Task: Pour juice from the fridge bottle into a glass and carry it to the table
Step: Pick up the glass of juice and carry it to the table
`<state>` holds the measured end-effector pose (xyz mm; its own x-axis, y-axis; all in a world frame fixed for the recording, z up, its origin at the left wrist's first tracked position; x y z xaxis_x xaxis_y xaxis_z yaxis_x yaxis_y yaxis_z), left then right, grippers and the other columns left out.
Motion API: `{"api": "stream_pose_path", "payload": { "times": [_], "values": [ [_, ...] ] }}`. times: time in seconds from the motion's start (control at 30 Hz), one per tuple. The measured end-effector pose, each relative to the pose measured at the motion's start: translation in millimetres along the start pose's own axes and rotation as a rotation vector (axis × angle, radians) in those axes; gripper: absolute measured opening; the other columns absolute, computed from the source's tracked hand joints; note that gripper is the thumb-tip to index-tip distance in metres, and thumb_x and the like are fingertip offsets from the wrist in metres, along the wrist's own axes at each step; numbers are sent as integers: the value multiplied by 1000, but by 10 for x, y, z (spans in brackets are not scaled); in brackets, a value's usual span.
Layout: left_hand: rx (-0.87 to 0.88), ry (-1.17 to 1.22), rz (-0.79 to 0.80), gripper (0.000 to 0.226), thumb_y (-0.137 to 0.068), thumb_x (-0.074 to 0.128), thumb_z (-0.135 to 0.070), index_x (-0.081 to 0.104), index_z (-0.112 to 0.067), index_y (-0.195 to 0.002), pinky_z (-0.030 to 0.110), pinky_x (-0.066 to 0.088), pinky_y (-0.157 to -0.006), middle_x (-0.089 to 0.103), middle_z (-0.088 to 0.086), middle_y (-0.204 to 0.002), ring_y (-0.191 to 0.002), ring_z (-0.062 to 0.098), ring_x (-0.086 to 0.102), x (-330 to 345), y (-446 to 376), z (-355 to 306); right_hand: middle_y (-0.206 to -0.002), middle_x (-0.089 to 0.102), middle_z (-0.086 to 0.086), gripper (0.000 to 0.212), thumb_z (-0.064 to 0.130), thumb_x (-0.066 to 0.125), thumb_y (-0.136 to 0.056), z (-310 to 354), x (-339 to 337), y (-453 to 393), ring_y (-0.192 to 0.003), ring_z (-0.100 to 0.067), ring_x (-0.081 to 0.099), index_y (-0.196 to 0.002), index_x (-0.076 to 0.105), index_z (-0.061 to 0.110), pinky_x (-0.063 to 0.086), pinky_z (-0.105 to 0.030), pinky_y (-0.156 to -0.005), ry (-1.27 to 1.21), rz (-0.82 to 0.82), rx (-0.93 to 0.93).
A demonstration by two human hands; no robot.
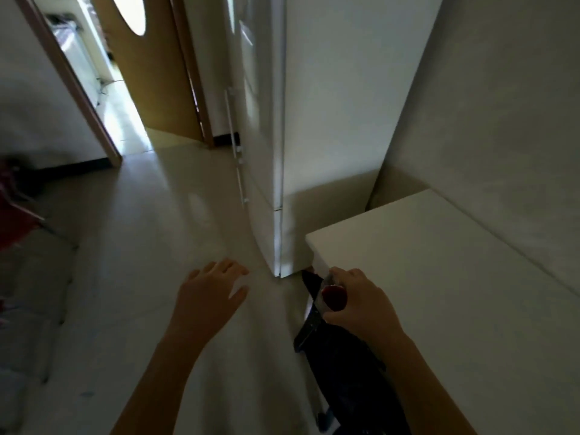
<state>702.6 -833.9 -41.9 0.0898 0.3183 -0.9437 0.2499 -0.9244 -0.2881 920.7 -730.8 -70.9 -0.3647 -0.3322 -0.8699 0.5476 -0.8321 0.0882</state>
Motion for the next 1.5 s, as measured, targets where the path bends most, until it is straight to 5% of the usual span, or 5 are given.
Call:
{"api": "stream_pose_path", "payload": {
  "times": [0.6,0.87,1.03,1.27,1.5],
  "values": [
    [-487,-79,59,27,-83,64,-36,65,-26,-107,37,50,-81,64,-6,-112,-96,19,62,-629,1068,3105,-125,53,1,79,48,76,-65,3134,1662,-1142,-100,-19,60,-134,41,29,53,-33,-86,48,224,-419],
    [-677,-99,31,28,-83,65,-35,66,-24,-109,37,45,-80,65,-5,-113,-99,19,62,-655,1106,4122,-121,55,2,75,49,72,-69,4215,2186,-1822,-96,-21,60,-135,43,29,48,-24,-77,51,343,-591],
    [-791,-195,51,26,-67,79,-32,71,-22,-90,33,47,-60,69,-3,-90,-75,21,67,-613,880,4790,-116,56,6,72,52,70,-69,4837,2495,-2520,-94,-18,61,-132,44,32,51,-26,-78,28,389,-722],
    [-1030,-247,-15,25,-72,76,-30,70,-21,-94,32,45,-65,68,-3,-94,-81,20,65,-775,613,5605,-121,52,7,73,41,73,-68,5775,2917,-3403,-95,-14,58,-134,41,31,35,-10,-62,120,517,-939],
    [-1280,-190,-112,24,-76,73,-31,69,-20,-98,37,51,-70,68,-3,-98,-88,22,64,-931,698,6290,-118,52,4,79,31,78,-60,6726,3456,-3881,-99,-15,56,-131,43,28,50,-25,-78,93,666,-1080]
  ]
}}
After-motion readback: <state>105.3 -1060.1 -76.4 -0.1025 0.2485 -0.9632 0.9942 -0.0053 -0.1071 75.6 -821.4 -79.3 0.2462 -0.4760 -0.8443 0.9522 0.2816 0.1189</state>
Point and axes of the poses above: each hand's wrist, its own y-axis away from the middle knuckle, its own x-axis out of the palm, z = x × y, the point moved 8 cm from there along -y, towards the middle knuckle
